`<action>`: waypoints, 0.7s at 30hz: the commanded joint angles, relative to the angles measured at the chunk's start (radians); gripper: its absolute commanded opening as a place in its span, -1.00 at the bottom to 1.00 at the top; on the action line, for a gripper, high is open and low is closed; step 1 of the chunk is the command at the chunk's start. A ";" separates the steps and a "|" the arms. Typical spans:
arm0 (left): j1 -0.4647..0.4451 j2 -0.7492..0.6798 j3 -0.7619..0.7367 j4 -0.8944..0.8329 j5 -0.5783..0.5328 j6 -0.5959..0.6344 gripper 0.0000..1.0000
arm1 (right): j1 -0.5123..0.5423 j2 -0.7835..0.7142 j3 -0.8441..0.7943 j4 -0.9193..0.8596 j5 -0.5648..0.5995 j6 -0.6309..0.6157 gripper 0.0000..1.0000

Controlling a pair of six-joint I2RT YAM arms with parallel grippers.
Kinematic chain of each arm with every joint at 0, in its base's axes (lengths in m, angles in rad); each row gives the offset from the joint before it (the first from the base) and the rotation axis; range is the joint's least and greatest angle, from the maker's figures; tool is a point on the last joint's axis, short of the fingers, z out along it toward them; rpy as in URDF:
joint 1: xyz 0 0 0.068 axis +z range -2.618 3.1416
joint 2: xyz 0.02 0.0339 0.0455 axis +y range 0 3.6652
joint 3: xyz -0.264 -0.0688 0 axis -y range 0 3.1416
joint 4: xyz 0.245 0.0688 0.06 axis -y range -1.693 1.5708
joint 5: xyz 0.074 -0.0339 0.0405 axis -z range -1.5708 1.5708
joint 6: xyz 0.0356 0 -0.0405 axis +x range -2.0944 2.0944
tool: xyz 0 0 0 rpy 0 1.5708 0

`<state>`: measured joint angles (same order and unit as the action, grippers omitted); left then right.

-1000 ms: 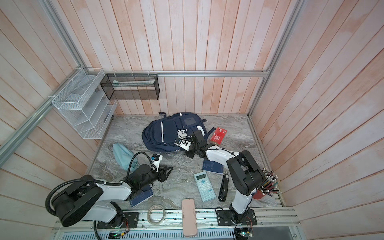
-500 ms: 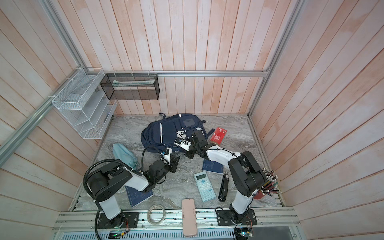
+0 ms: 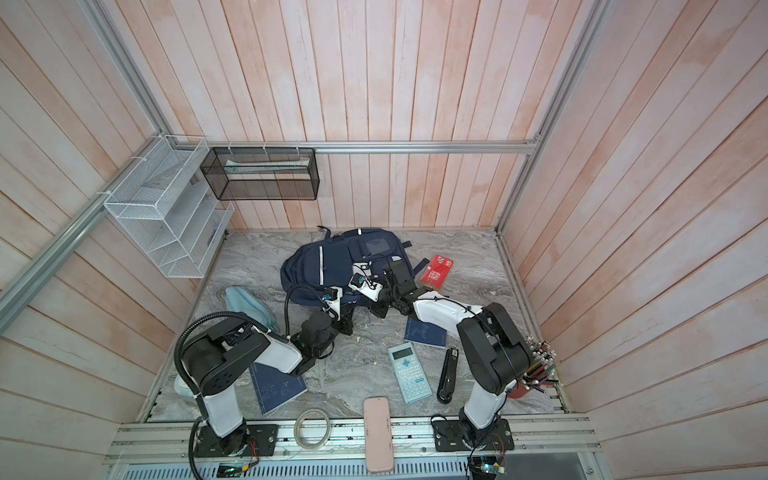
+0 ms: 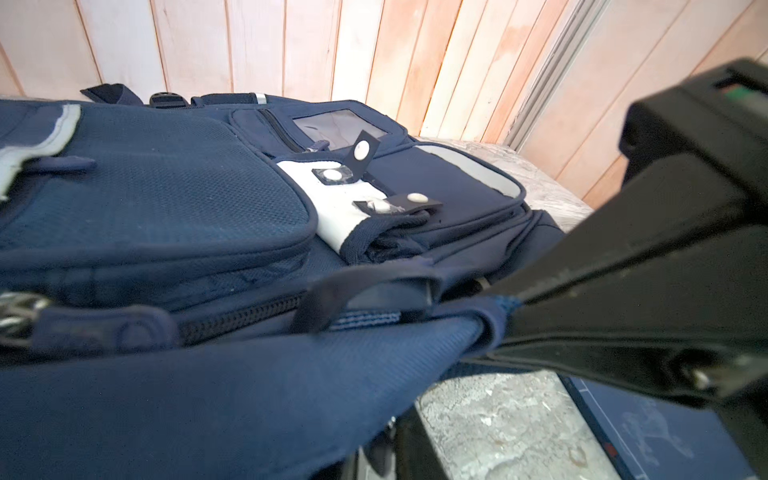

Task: Pack the student bag

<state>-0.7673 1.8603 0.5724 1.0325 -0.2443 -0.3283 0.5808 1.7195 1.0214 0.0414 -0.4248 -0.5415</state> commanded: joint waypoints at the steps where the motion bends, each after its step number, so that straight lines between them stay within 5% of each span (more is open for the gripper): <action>1: 0.013 0.013 0.016 0.006 0.002 -0.008 -1.00 | 0.005 -0.056 -0.017 0.054 -0.080 0.027 -1.00; 12: 0.088 -0.259 -0.063 -0.342 0.014 -0.113 -1.00 | -0.026 -0.074 -0.072 0.072 0.046 0.032 -1.00; 21: 0.272 -0.592 -0.140 -0.624 0.145 -0.156 -1.00 | -0.046 -0.089 -0.143 0.118 0.152 -0.062 -1.00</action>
<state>-0.5495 1.3769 0.4538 0.5190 -0.0818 -0.4599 0.5678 1.6543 0.8982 0.1417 -0.3599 -0.5591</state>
